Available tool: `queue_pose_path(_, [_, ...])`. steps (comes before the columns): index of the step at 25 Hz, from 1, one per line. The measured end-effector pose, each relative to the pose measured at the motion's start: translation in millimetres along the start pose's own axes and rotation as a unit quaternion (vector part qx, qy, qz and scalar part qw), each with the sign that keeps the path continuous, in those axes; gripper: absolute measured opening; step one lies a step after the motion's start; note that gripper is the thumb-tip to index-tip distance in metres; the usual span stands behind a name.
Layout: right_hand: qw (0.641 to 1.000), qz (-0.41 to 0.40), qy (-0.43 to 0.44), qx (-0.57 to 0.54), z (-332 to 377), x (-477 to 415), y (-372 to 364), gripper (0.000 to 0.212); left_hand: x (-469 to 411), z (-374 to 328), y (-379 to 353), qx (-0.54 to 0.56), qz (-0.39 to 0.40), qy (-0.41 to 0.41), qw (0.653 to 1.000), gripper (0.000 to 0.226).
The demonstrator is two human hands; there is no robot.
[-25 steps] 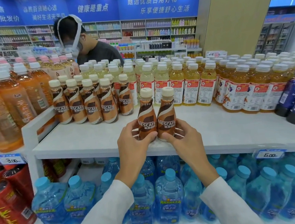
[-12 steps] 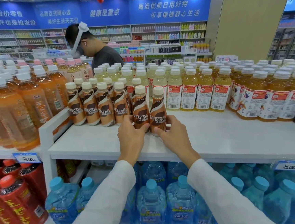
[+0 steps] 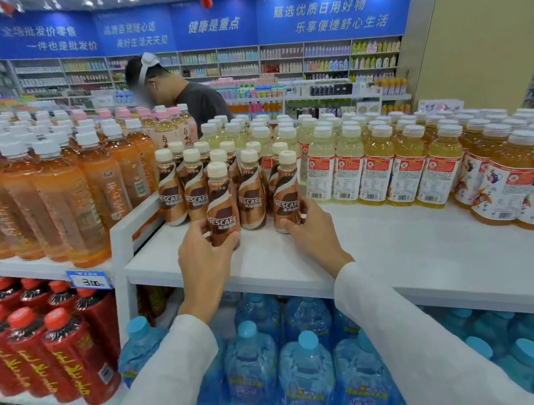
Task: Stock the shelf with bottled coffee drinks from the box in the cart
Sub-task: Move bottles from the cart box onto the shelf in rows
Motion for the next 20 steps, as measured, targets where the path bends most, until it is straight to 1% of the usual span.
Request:
queue_pose_path(5, [1.000, -0.003, 0.005, -0.007, 1.7, -4.9, -11.7, 0.057, -17.1, 24.1, 31.5, -0.012, -0.032, 0.027, 0.999, 0.060])
queue_pose_path(10, [1.000, -0.006, 0.009, -0.013, -1.0, -7.0, -17.6, 0.054, -36.7, 42.6, 51.2, -0.029, -0.055, 0.035, 0.997, 0.061])
queue_pose_path(14, [1.000, -0.012, 0.016, -0.007, -4.8, -9.8, -18.5, 0.053, -45.6, 45.4, 59.4, -0.054, -0.073, 0.022, 0.996, 0.056])
queue_pose_path(16, [1.000, -0.010, 0.018, -0.001, -5.6, -10.8, -20.4, 0.053, -49.4, 46.5, 60.0, -0.073, -0.067, 0.023, 0.995, 0.054])
queue_pose_path(20, [1.000, -0.004, 0.023, 0.006, -4.0, -12.3, -23.1, 0.053, -58.3, 48.2, 55.9, -0.111, -0.051, 0.044, 0.992, 0.061])
Point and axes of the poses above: each hand's wrist, its own x-axis away from the middle knuckle, its own y-axis out of the back of the hand, z = x × y, the point moved 7 cm from there along -x, towards the middle knuckle, and after that the axes turned 6 degrees about -y, right-handed, at the moved point
